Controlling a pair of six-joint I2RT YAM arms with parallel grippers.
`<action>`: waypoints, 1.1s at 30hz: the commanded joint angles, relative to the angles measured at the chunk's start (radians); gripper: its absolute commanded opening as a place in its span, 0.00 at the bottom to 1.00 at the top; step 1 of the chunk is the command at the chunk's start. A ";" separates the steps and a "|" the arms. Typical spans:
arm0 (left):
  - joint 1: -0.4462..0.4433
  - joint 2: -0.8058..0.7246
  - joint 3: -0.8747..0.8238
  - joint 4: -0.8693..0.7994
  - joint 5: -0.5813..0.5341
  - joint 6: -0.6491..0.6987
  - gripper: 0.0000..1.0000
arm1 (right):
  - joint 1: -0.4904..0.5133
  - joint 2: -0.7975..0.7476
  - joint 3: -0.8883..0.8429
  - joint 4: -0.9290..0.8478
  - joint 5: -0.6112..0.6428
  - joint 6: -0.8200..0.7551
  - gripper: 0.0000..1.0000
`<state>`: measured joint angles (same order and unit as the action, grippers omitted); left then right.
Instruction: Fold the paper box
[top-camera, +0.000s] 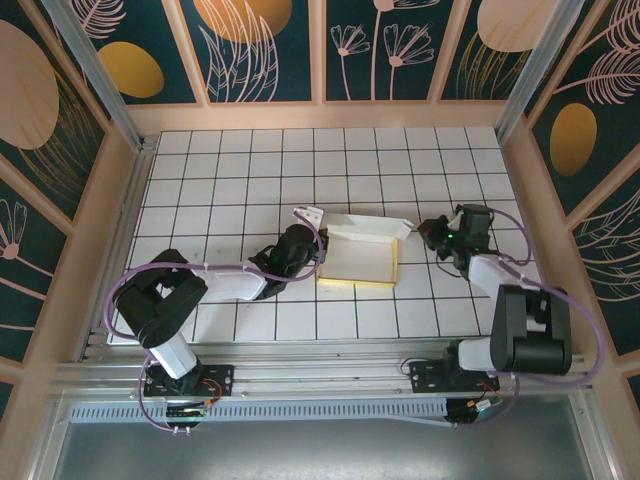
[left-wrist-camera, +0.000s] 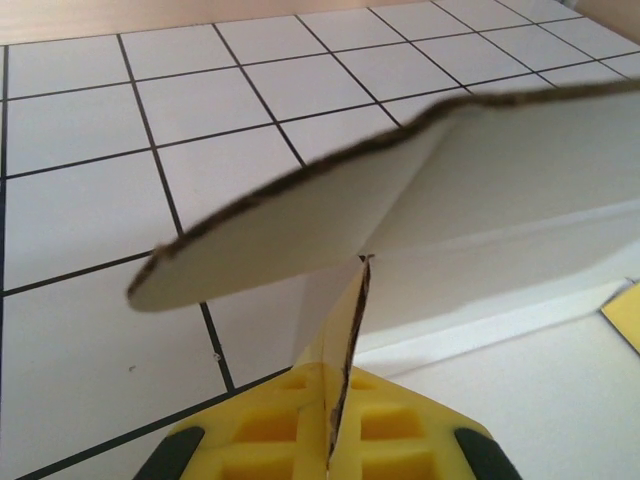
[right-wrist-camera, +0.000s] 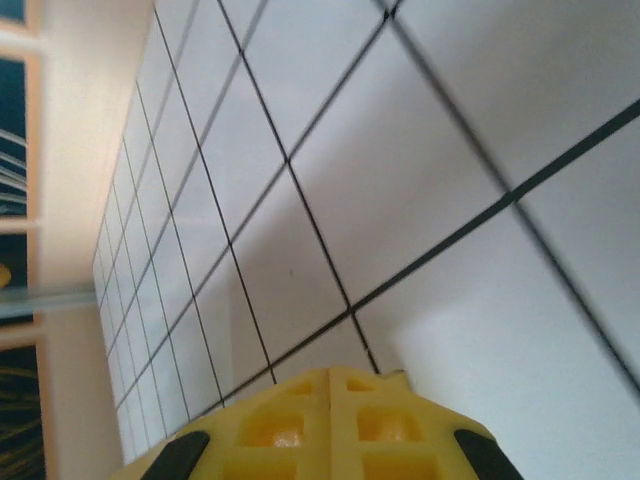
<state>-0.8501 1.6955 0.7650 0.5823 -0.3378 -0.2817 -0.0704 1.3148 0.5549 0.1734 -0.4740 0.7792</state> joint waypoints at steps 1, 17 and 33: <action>-0.003 -0.001 0.010 -0.017 -0.029 0.001 0.00 | -0.012 -0.082 -0.034 -0.080 0.026 -0.077 0.01; -0.003 0.007 0.018 -0.019 -0.001 -0.004 0.00 | 0.026 -0.026 -0.023 0.025 -0.174 -0.106 0.00; -0.002 0.009 0.027 -0.024 0.010 -0.002 0.00 | 0.056 -0.029 -0.015 0.020 -0.078 -0.098 0.11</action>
<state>-0.8501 1.6955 0.7708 0.5728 -0.3408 -0.2817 -0.0147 1.3079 0.5335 0.1837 -0.5968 0.6857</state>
